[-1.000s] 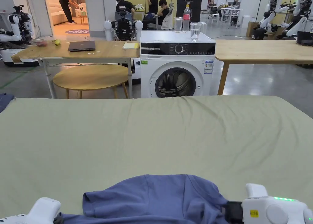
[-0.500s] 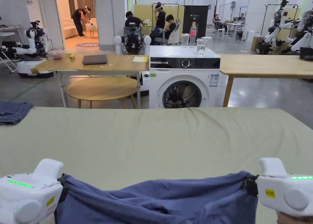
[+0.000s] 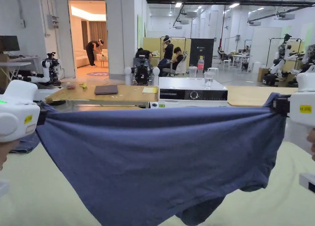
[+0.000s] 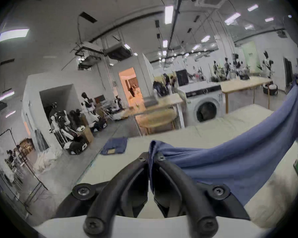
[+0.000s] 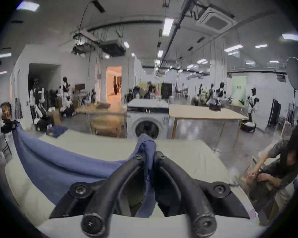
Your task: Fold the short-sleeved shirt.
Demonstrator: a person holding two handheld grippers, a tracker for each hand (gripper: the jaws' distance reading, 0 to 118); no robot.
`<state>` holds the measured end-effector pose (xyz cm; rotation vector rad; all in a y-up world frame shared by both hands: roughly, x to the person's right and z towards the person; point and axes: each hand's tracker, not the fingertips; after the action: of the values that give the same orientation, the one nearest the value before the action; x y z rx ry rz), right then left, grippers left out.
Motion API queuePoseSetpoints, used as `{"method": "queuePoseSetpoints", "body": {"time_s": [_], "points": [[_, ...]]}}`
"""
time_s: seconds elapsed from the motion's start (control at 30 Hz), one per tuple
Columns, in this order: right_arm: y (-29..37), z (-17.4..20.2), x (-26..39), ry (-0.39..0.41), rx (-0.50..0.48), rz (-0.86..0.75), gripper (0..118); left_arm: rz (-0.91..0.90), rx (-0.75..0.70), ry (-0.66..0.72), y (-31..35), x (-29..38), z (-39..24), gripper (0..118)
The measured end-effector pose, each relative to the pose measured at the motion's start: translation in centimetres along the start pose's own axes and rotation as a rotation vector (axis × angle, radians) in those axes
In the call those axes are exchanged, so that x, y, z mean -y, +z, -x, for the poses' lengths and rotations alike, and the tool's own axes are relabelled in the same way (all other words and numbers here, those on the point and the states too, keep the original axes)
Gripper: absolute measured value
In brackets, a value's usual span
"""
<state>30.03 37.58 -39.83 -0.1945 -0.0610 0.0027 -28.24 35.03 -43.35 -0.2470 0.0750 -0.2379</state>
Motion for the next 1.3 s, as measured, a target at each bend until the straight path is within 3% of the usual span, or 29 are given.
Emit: {"method": "queuePoseSetpoints", "body": {"time_s": [0.17, 0.37, 0.57, 0.67, 0.9, 1.03, 1.2, 1.23, 1.27, 1.3], "points": [[-0.6, 0.4, -5.1, 0.004, 0.015, -0.077, 5, -0.095, -0.015, 0.037, -0.8, -5.1, 0.8, 0], [-4.1, 0.4, -2.6, -0.01, 0.031, -0.046, 5, -0.056, -0.019, 0.013, -4.2, -3.7, -0.6, 0], [-8.6, 0.0, 8.0, -0.051, 0.056, 0.078, 5, 0.081, -0.044, -0.024, -8.4, 6.1, -4.3, 0], [-8.0, -0.4, 11.9, -0.051, 0.041, 0.116, 5, 0.102, -0.039, -0.033, -7.4, 9.3, -5.3, 0], [1.1, -2.3, 23.0, -0.019, -0.009, 0.217, 5, 0.151, 0.086, 0.096, 3.2, 18.5, -4.0, 0], [7.3, -1.4, 32.1, 0.001, -0.02, 0.333, 5, 0.298, 0.08, 0.073, 9.1, 27.5, -4.7, 0], [11.0, 0.8, 41.6, 0.01, 0.051, 0.473, 7, 0.539, 0.139, 0.222, 11.2, 37.4, -4.8, 0], [11.2, 0.9, 42.4, -0.005, 0.062, 0.471, 14, 0.551, 0.142, 0.258, 11.3, 38.2, -4.7, 0], [11.3, 0.8, 42.8, -0.016, 0.064, 0.476, 31, 0.551, 0.148, 0.285, 11.6, 38.5, -4.6, 3], [11.5, 0.6, 42.7, -0.025, 0.064, 0.483, 59, 0.544, 0.124, 0.259, 11.8, 38.3, -4.4, 24]]}}
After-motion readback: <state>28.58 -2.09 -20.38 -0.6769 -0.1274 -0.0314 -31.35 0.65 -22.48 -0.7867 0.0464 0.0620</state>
